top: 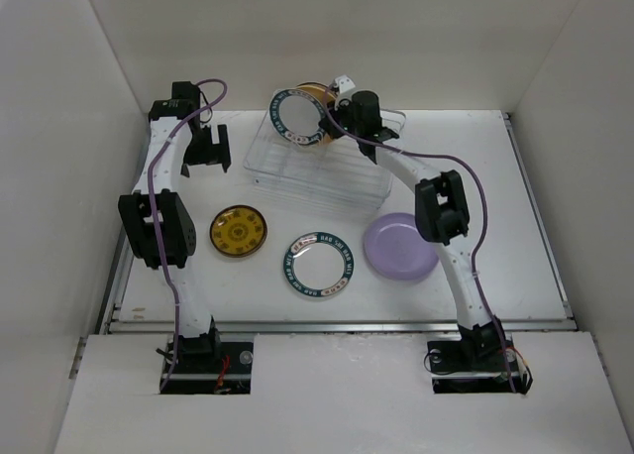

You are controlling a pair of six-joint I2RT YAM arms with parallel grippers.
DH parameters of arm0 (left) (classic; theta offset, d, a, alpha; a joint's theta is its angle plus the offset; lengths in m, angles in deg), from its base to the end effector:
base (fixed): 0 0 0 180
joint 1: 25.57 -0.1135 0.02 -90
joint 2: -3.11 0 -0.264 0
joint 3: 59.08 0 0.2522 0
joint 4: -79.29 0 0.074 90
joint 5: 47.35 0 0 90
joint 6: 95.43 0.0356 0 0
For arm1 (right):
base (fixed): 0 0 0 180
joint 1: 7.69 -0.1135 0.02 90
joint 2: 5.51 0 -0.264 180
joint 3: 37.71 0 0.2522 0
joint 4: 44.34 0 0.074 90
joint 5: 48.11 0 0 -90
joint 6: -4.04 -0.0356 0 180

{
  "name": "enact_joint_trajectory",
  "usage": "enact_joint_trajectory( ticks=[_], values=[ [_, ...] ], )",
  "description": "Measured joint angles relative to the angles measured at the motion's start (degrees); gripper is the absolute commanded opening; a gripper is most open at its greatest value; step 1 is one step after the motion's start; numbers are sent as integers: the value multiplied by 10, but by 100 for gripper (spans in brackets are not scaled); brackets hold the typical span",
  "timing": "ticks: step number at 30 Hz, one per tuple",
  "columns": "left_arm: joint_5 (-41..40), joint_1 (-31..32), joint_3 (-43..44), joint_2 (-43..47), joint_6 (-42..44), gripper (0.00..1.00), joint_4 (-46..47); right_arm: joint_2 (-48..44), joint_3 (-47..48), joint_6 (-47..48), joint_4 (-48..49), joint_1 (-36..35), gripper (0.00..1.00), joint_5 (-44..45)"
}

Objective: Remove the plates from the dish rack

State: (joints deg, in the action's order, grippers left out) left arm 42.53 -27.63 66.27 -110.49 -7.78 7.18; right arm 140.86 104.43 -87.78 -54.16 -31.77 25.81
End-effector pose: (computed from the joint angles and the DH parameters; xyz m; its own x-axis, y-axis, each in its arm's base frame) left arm 0.4265 0.0154 0.3115 -0.8663 -0.0722 -0.4942 -0.0726 0.9972 -0.0185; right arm 0.5404 0.2523 0.2148 -0.2418 -0.0746 -0.9675 -0.6300 0.7704 0.0980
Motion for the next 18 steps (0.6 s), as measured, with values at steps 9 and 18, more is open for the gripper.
enact_joint_trajectory(
  ticks=[9,18],
  values=[
    [3,5,3,0,10,100,-9,-72,-57,14,-5,8,0,10],
    [21,39,65,-50,22,100,-7,-138,-71,14,-14,8,0,-26]
  ],
)
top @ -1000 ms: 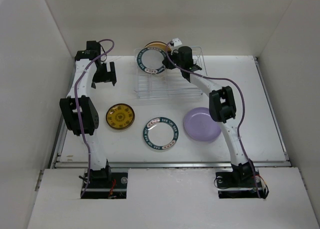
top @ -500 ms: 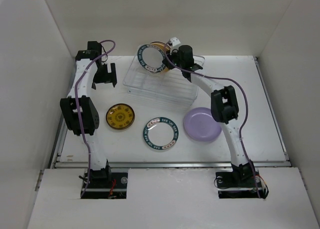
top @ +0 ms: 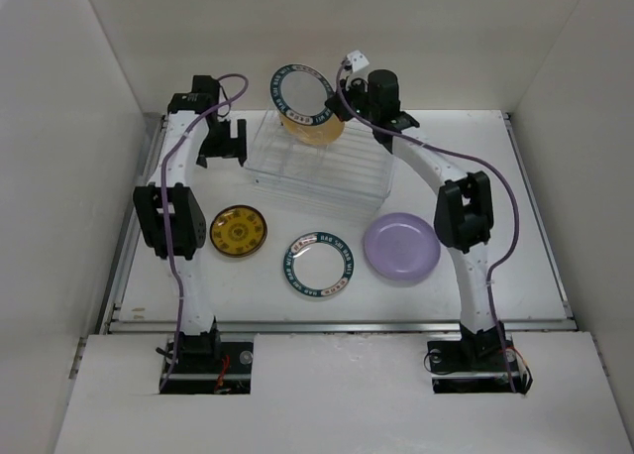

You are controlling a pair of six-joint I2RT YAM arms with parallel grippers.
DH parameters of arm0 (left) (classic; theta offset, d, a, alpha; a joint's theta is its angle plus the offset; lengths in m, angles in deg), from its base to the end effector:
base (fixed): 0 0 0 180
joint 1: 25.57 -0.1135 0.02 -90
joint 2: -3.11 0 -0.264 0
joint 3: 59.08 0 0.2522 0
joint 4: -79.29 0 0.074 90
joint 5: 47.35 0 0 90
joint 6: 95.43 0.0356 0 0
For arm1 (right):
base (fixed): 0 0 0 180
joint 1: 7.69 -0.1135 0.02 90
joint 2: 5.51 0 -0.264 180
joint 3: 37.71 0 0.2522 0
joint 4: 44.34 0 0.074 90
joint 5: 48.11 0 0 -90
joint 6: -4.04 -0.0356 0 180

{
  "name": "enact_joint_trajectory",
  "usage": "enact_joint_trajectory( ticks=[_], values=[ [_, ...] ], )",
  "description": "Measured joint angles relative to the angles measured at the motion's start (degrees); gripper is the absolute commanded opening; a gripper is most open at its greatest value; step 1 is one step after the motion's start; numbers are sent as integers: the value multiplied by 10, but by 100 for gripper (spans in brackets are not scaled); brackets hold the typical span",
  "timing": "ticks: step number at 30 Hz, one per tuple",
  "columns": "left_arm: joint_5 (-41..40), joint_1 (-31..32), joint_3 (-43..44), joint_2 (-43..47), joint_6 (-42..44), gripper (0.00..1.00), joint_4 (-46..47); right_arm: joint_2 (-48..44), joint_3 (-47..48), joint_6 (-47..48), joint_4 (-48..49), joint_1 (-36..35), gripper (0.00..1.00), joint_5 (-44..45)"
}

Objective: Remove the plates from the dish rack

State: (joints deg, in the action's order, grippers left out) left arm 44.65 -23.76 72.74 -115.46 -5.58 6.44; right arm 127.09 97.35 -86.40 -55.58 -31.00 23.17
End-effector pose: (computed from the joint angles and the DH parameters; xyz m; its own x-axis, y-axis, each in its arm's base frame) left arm 0.4469 -0.0154 0.3086 -0.8622 0.0246 -0.5060 0.0470 0.9984 -0.0314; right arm 0.5071 0.2309 0.3022 -0.1453 -0.0547 -0.9879 -0.6650 0.7447 0.0566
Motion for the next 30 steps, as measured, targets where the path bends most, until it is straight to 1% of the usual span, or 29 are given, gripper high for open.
enact_joint_trajectory(
  ticks=[5,10,14,16,18,19,21,23,24,27,28,30],
  values=[
    [10,35,50,-41,-4,100,21,-77,-54,0,-30,0,0,-18],
    [16,41,61,-55,-21,100,45,-177,-115,0,-84,0,0,-26],
    [24,37,69,-71,-31,94,57,-303,-225,-5,-117,1,0,-36],
    [30,36,78,-86,-35,88,62,-355,-264,-16,-150,3,0,-49],
    [36,35,86,-105,-40,81,66,-393,-301,-32,-172,5,0,-86],
    [40,35,88,-115,-43,71,69,-405,-319,-42,-184,6,0,-114],
    [50,36,88,-132,-49,61,70,-410,-354,-58,-215,8,0,-176],
    [62,37,89,-148,-53,49,70,-400,-393,-71,-246,7,0,-218],
    [68,37,89,-156,-56,34,70,-394,-418,-76,-263,4,0,-232],
    [79,38,89,-166,-63,12,67,-376,-487,-87,-323,-2,0,-249],
    [84,38,88,-166,-65,0,66,-375,-507,-89,-339,-4,0,-251],
    [93,42,86,-166,-30,0,62,-375,-532,-92,-367,-8,0,-255]
  ],
)
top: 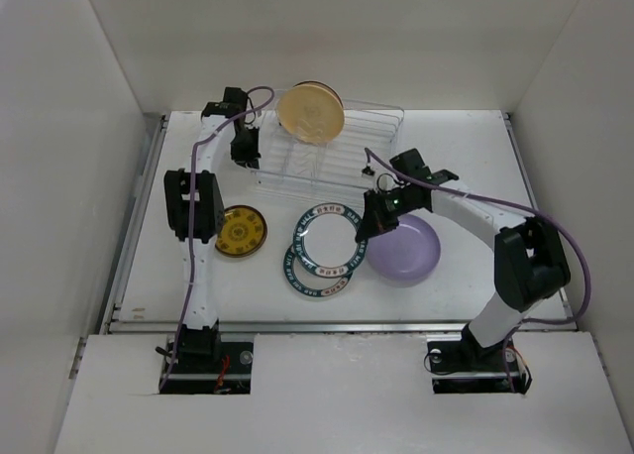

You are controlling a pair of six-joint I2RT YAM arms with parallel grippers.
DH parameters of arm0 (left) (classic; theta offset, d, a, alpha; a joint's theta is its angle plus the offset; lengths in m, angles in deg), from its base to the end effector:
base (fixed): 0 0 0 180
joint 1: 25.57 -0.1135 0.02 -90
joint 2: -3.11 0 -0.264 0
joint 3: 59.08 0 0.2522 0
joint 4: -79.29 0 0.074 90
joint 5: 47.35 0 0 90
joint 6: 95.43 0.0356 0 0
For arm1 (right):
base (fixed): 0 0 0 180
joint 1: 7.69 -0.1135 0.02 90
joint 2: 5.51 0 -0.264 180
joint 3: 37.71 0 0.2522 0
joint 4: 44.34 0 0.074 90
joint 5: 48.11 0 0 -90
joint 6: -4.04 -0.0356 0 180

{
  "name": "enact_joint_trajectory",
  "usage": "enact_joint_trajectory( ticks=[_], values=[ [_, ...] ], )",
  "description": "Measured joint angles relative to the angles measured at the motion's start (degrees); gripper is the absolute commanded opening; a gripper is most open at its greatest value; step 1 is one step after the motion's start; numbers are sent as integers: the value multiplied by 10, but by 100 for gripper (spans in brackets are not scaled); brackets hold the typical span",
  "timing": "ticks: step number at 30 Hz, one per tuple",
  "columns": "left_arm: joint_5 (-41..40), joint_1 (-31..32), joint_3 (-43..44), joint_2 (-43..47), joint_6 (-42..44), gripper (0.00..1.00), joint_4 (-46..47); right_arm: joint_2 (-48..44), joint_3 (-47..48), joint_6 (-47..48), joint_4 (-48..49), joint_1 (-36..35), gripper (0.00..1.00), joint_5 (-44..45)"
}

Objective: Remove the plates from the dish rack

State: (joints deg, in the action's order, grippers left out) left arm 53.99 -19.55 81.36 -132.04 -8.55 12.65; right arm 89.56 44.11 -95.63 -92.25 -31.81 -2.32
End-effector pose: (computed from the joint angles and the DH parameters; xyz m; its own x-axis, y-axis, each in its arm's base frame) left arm 0.5070 -0.0605 0.2274 -0.8821 0.0394 -0.4694 0.1488 0.9688 -0.1984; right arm 0.2973 0.1603 0.2315 -0.8889 -0.2661 -0.3729 -0.4571 0.5695 0.6832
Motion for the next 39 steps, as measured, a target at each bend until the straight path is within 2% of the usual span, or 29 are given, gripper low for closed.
enact_joint_trajectory(
  ticks=[7,13,17,18,22,23,26,29,32,39],
  values=[
    [6,8,-65,37,-17,0,28,17,-10,-11,-14,-19,1,-8],
    [1,10,-81,47,-24,0,28,93,-10,-19,-12,-27,15,3],
    [-4,11,-81,47,-26,2,27,100,-10,-30,-1,-33,23,12],
    [-4,11,-81,47,-27,4,27,100,-10,-31,3,-35,34,14],
    [-6,11,-80,47,-30,17,26,103,-10,-39,3,-51,63,35],
    [-6,11,-80,47,-33,27,23,104,-10,-40,1,-56,63,44],
    [-9,10,-78,48,-38,34,2,104,2,-37,-23,-73,71,82],
    [-15,10,-73,49,-39,37,-8,104,32,-34,-56,-92,75,132],
    [-23,10,-73,53,-38,40,-11,95,57,-32,-77,-107,75,177],
    [-35,10,-53,57,-35,42,-23,84,72,-33,-88,-116,75,211]
  ],
)
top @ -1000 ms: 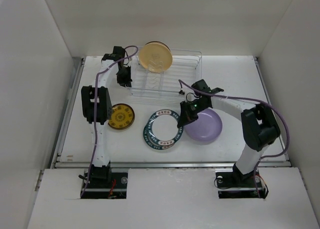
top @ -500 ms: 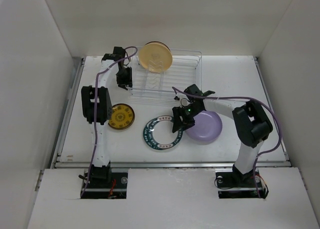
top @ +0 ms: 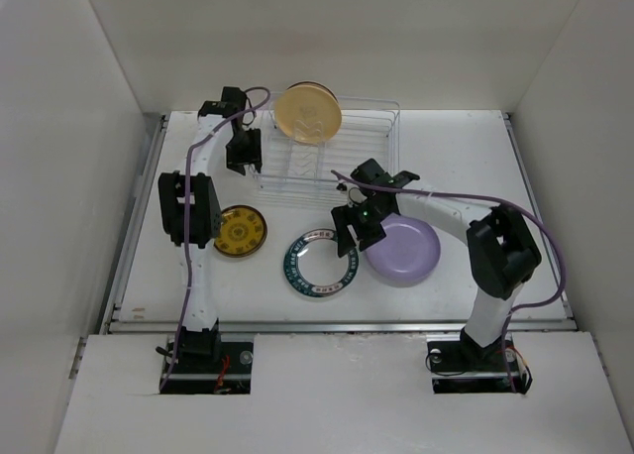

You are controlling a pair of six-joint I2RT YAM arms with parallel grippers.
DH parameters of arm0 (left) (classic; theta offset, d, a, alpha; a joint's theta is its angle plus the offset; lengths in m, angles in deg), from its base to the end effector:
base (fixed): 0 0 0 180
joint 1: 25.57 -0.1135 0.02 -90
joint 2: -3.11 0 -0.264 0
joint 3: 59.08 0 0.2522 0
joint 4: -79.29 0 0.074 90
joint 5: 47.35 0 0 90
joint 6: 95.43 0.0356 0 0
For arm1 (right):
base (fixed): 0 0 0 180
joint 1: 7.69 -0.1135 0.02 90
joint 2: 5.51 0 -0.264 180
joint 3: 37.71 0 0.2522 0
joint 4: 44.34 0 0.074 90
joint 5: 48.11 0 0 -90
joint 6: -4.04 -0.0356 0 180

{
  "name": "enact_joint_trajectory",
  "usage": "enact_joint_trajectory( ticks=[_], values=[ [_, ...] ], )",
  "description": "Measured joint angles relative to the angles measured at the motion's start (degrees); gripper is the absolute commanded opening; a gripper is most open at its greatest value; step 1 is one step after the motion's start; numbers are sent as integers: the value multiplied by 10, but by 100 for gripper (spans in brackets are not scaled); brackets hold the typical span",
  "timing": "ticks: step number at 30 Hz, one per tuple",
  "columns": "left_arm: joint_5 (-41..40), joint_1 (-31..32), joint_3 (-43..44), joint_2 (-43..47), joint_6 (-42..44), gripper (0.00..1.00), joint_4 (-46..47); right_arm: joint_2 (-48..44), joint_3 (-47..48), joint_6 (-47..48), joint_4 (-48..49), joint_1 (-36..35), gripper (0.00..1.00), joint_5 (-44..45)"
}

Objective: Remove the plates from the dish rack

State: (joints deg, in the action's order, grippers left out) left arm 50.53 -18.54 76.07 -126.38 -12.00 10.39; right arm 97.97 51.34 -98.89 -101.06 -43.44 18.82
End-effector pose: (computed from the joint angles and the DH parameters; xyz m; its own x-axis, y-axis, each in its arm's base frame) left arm 0.4838 -0.0646 0.2445 -0.9012 -0.0031 -0.4333 0.0799 0.9817 -0.1731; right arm 0.2842 0.2218 0.2064 -0.8918 -0.3884 -0.2319 -0.4522 0.7794 0.4337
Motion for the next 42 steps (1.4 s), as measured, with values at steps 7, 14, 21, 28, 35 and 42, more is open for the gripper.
enact_joint_trajectory(
  ticks=[7,14,21,28,35,42],
  values=[
    [-11,0,6,24,10,43,-11,3,14,-4,-2,0,75,10],
    [-38,0,6,74,24,50,-14,-48,68,3,-8,0,88,57],
    [-63,0,6,113,30,63,-20,16,365,52,15,6,93,185],
    [-82,0,6,128,44,66,-49,218,621,103,134,38,99,249],
    [-99,0,4,130,56,66,-68,343,615,126,315,77,99,270],
    [-114,0,0,130,59,66,-80,453,634,101,413,96,79,279]
  ],
)
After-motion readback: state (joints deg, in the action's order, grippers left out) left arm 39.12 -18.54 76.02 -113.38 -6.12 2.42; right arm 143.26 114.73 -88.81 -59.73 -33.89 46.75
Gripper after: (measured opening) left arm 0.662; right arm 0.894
